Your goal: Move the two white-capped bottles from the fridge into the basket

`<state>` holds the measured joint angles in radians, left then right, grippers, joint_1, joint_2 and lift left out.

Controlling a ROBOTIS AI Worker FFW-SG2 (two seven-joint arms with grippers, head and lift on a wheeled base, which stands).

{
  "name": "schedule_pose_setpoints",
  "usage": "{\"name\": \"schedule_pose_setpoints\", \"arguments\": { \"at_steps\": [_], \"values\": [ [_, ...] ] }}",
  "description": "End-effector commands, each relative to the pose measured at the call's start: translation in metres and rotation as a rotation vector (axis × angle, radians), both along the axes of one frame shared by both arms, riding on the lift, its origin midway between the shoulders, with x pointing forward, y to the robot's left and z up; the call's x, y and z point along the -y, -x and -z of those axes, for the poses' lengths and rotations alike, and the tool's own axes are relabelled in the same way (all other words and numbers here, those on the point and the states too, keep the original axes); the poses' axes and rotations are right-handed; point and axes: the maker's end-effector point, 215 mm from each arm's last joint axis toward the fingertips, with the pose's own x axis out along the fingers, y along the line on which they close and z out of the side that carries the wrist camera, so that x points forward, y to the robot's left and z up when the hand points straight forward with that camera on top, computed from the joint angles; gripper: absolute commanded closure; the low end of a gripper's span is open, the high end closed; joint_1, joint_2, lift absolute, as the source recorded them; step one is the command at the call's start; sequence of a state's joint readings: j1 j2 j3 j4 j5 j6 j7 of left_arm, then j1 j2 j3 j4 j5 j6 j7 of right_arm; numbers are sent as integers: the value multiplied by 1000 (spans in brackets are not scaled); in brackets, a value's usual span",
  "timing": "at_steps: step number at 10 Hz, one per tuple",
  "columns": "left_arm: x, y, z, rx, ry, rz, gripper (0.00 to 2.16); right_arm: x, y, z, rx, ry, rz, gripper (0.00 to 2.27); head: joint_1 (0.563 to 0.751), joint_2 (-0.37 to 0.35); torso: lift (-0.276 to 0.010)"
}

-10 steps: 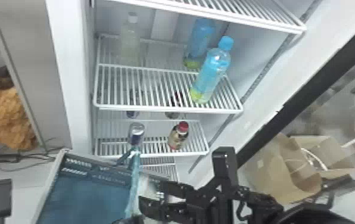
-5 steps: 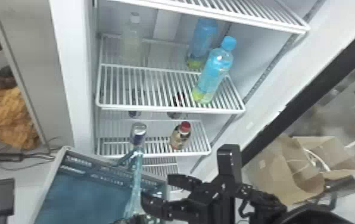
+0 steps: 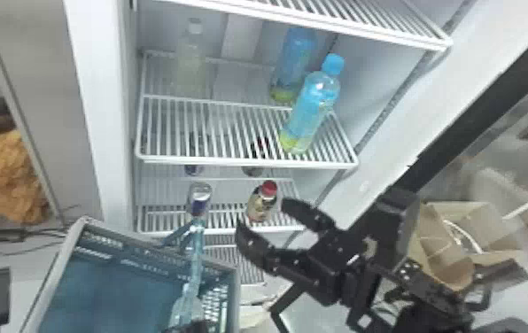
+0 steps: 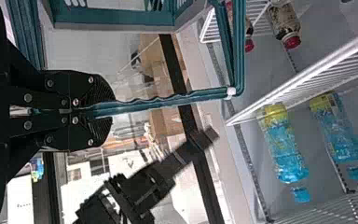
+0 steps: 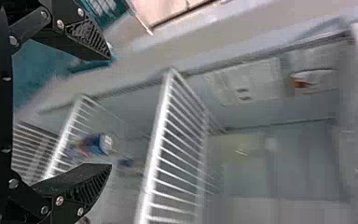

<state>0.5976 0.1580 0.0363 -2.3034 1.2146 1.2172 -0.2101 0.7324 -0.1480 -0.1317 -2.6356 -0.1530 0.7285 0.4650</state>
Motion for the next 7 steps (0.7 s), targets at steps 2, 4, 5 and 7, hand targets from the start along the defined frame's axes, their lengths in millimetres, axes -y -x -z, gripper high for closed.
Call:
{"name": "schedule_pose_setpoints", "arguments": {
  "at_steps": [2,4,5,7],
  "values": [
    [1,0,-1,2,2,0,1194,12,-21,-53,199,14,52,251,695,-350,0],
    [2,1,-1,1,2,4,1194,20,-42,-75,310,6,92,245,695,-350,0],
    [3,1,-1,0,5,6,1193,21,-53,-80,349,-1,96,245,695,-350,0],
    [3,0,-2,3,5,6,1194,19,-68,-81,402,-6,98,248,695,-350,0]
  ]
}}
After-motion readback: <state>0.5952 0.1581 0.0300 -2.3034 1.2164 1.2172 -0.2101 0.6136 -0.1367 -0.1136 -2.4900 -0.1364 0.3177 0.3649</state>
